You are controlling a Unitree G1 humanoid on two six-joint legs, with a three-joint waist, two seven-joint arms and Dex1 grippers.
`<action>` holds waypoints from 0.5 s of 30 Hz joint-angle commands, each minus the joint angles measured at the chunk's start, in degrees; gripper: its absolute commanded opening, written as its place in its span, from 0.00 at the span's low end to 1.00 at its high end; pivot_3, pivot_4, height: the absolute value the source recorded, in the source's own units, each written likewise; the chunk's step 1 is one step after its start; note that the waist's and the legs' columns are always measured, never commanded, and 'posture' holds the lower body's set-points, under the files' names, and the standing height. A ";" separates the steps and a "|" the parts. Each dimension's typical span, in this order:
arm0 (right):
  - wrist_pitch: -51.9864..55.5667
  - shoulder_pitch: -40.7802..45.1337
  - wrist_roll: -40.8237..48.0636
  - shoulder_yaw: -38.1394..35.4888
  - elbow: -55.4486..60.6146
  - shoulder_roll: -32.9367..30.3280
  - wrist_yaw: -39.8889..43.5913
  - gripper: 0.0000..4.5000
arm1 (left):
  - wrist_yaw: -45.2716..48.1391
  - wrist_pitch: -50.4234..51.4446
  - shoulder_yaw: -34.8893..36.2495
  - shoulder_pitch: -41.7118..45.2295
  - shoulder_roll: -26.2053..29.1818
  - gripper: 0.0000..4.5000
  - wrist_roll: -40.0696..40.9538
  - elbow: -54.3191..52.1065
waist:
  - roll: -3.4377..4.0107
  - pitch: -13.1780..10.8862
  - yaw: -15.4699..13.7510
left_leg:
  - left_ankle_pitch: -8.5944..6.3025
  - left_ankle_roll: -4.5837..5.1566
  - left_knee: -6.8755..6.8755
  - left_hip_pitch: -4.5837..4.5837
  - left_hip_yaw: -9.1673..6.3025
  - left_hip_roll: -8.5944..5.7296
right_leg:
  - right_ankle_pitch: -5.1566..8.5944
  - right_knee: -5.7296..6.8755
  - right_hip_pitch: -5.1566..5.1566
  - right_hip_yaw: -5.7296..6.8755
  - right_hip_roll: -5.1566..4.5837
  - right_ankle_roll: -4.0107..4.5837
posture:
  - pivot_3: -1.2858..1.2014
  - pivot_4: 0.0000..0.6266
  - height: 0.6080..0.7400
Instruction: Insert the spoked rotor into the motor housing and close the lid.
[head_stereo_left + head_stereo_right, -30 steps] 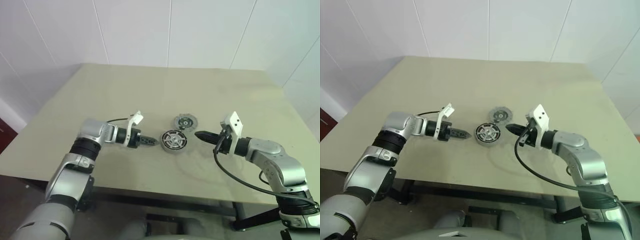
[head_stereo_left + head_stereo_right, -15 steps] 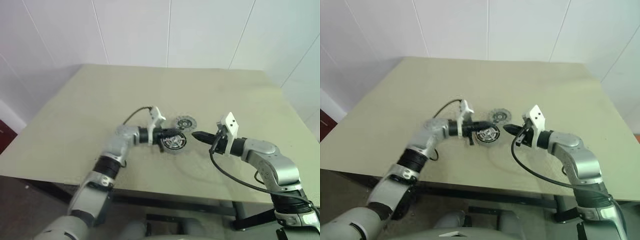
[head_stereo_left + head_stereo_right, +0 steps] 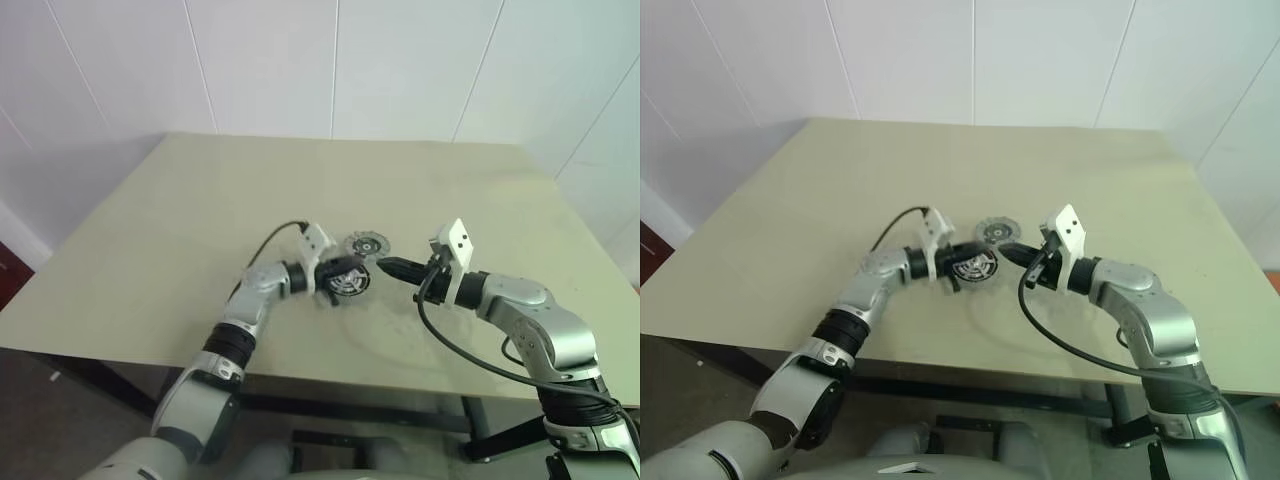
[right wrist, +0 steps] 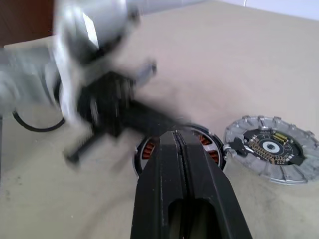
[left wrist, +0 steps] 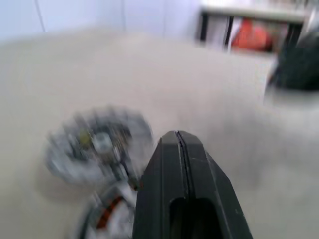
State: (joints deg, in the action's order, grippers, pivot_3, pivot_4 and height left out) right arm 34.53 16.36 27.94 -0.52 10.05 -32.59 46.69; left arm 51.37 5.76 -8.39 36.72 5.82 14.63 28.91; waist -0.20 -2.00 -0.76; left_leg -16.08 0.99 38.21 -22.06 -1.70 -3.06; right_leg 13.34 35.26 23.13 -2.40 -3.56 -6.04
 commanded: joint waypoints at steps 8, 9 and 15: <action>-3.72 11.34 -8.54 12.16 -0.70 -3.74 9.01 0.04 | 10.87 4.40 2.63 -9.24 14.29 0.00 4.27 -16.90 | 0.06 0.01 0.31 | 0.00 -0.01 -0.16 -0.04 0.02 -0.01 | 0.00 0.00 0.28 -0.14 0.06 0.04 | 0.52 0.00 1.00; -4.57 12.91 -10.39 14.14 -1.10 -4.70 10.51 0.08 | 10.73 3.66 3.76 -10.31 15.36 0.00 4.68 -16.71 | 0.08 0.00 0.30 | 0.00 -0.02 -0.15 -0.06 0.01 -0.01 | 0.04 -0.01 0.28 -0.14 0.03 0.12 | 0.52 0.00 1.00; -15.16 22.03 -21.90 25.37 -5.06 -9.63 21.85 0.49 | 6.95 -1.38 8.26 -16.70 18.92 0.00 3.86 -16.85 | 0.04 0.02 -0.07 | -0.02 -0.05 -0.12 -0.06 0.04 -0.01 | 0.11 -0.11 0.27 -0.04 -0.15 0.30 | 0.52 0.00 1.00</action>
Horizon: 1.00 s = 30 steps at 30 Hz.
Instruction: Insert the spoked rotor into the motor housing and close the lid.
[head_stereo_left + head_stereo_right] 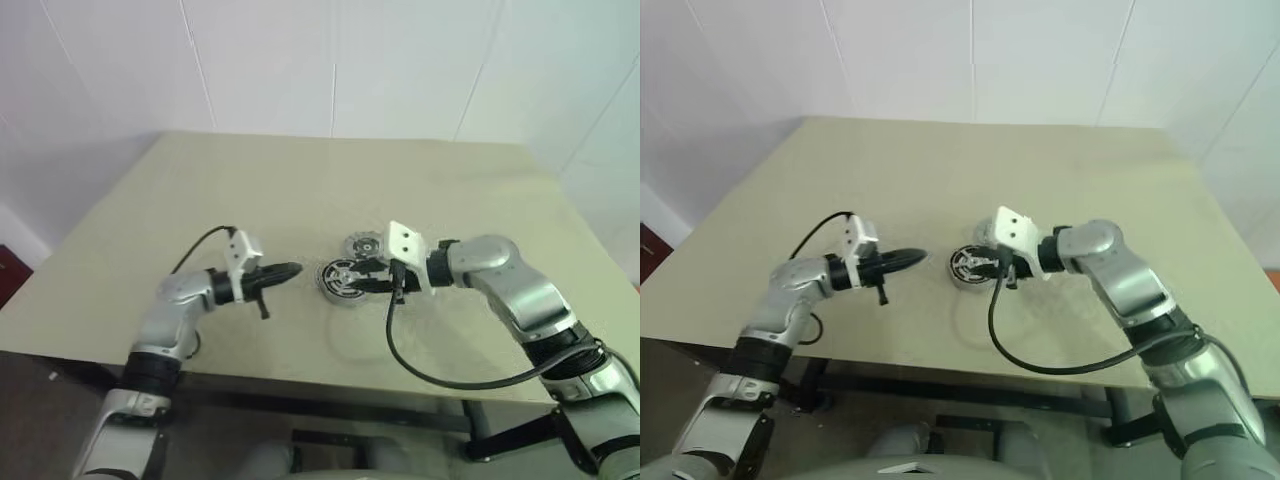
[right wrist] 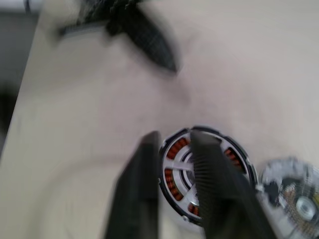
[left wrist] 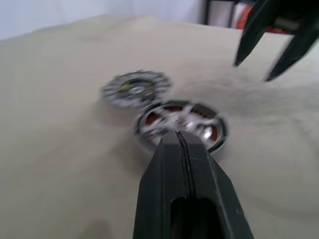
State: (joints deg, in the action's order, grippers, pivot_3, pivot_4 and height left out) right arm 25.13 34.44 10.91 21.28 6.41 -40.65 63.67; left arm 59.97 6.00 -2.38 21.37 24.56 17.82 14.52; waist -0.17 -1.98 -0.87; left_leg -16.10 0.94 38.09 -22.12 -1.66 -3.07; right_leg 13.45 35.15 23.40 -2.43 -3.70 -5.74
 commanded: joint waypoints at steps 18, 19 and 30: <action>-31.67 14.38 -25.86 12.06 -29.26 4.33 8.05 0.99 | -9.82 -1.76 3.30 -5.78 -4.58 0.00 1.41 -5.54 | 0.03 0.02 0.29 | -0.05 -0.17 -0.01 -0.08 0.06 -0.02 | -0.08 0.12 0.15 0.03 0.00 0.08 | 0.52 0.00 1.00; -32.03 14.45 -26.16 11.86 -29.73 4.55 7.98 0.95 | -9.83 -1.78 3.31 -5.77 -4.49 0.00 1.43 -5.46 | 0.03 0.02 0.29 | -0.05 -0.18 -0.01 -0.08 0.06 -0.02 | -0.08 0.12 0.15 0.03 0.00 0.08 | 0.52 0.00 1.00; -33.86 14.12 -27.78 10.88 -32.35 5.68 7.69 0.20 | -10.08 -1.70 3.23 -5.27 -4.43 0.00 1.47 -5.21 | 0.03 0.04 0.38 | -0.05 -0.18 -0.01 0.15 0.06 -0.02 | -0.08 0.17 -0.02 0.03 0.03 0.09 | 0.52 0.00 1.00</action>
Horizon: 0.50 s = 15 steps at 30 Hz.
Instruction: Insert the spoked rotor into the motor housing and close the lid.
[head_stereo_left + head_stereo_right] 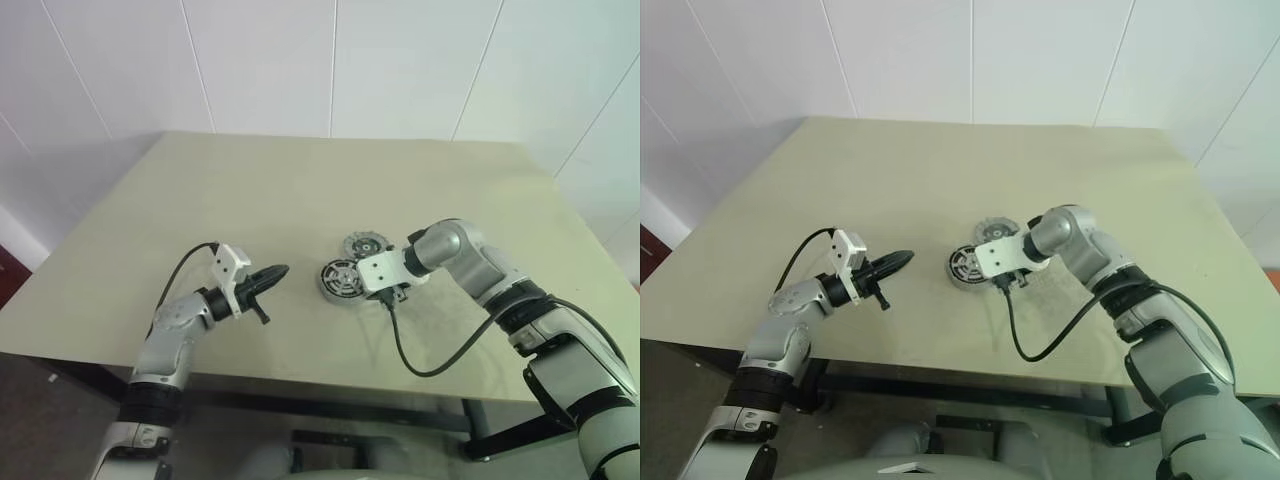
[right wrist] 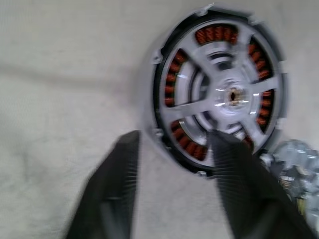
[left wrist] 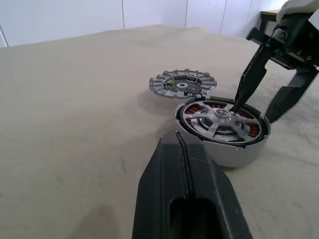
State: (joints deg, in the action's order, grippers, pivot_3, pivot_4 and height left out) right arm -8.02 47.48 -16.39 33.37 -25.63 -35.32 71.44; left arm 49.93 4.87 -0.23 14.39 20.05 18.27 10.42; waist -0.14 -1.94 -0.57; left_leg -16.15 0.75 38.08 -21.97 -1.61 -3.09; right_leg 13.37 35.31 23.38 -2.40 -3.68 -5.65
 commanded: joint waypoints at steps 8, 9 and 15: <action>6.02 -0.47 4.28 -5.38 4.01 3.31 0.19 0.01 | 0.07 -1.03 0.97 2.62 -0.09 0.00 0.62 0.31 | 0.03 -0.01 0.22 | 0.00 0.00 -0.03 0.39 0.01 0.00 | -0.02 0.10 -0.23 -0.01 0.02 0.05 | 0.52 0.00 1.00; 7.43 -0.84 4.81 -5.83 5.16 3.52 0.53 0.01 | 0.08 -1.14 0.93 2.64 -0.14 0.00 0.55 0.47 | 0.03 -0.01 0.26 | 0.04 0.07 -0.04 0.39 0.01 0.00 | -0.02 0.12 -0.21 -0.02 0.02 0.05 | 0.52 0.00 1.00; 25.23 -5.00 9.57 -7.23 19.82 1.58 6.76 0.01 | -0.14 -1.85 0.20 2.70 -0.54 0.00 -0.32 1.01 | 0.04 -0.02 -0.04 | 0.05 0.09 -0.09 0.32 0.00 0.00 | -0.03 0.13 -0.09 -0.02 0.00 0.04 | 0.52 0.00 1.00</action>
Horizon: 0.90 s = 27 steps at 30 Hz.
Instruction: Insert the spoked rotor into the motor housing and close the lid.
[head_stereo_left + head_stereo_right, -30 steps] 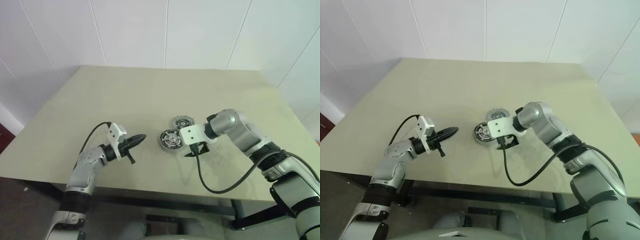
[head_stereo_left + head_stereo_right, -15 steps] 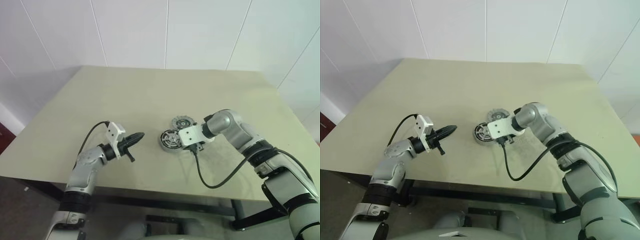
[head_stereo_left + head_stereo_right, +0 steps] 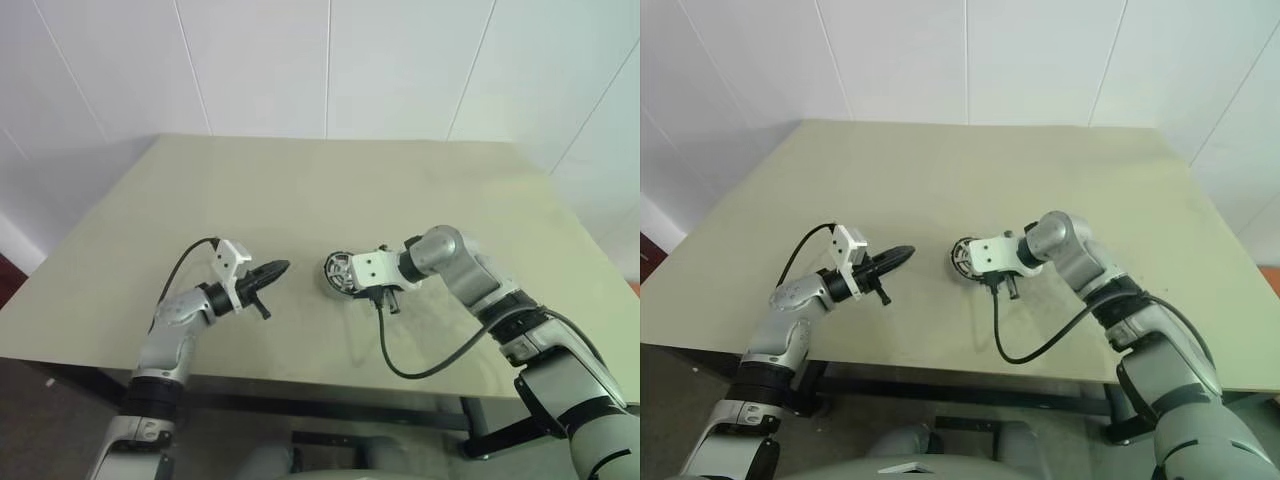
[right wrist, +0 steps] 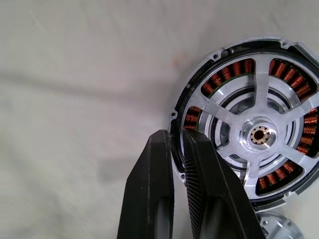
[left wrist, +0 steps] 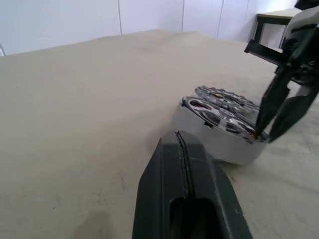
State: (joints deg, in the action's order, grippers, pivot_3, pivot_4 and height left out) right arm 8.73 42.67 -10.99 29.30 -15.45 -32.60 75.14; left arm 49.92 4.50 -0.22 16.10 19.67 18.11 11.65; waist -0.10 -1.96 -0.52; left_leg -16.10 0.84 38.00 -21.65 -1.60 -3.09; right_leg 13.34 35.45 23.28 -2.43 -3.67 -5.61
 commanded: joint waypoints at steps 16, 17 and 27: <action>27.07 -2.68 3.53 4.66 17.39 -0.11 1.47 0.09 | 7.39 0.18 -1.28 -6.15 4.98 0.00 3.11 -12.73 | -0.04 0.02 0.24 | -0.08 -0.12 0.01 -0.06 0.02 0.02 | -0.02 -0.06 0.10 0.03 -0.05 0.08 | 0.52 0.00 1.00; 25.96 -2.37 3.27 5.21 16.50 -0.21 1.86 0.17 | 7.69 0.13 -1.32 -6.33 5.32 0.00 3.00 -12.89 | -0.06 0.03 0.37 | -0.08 -0.13 0.01 0.09 0.02 0.02 | -0.05 -0.10 -0.03 0.04 -0.06 0.12 | 0.52 0.00 1.00; 21.30 10.82 7.77 -1.47 4.20 1.03 2.45 0.64 | 7.56 -0.86 -1.60 -3.73 4.34 0.00 2.00 -8.81 | 0.13 -0.19 1.42 | -0.07 -0.11 0.13 0.56 -0.03 0.03 | -0.43 -0.02 -0.08 0.34 -0.02 0.12 | 0.52 0.00 1.00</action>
State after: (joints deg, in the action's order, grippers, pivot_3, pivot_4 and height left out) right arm 31.63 47.72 -4.13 32.83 -8.82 -31.84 78.46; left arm 57.39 4.56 -1.48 10.35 24.50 19.96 2.35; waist 0.03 -2.15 0.90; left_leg -16.16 0.74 38.13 -21.10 -1.63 -3.06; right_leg 12.87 35.43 23.22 -2.07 -3.69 -5.48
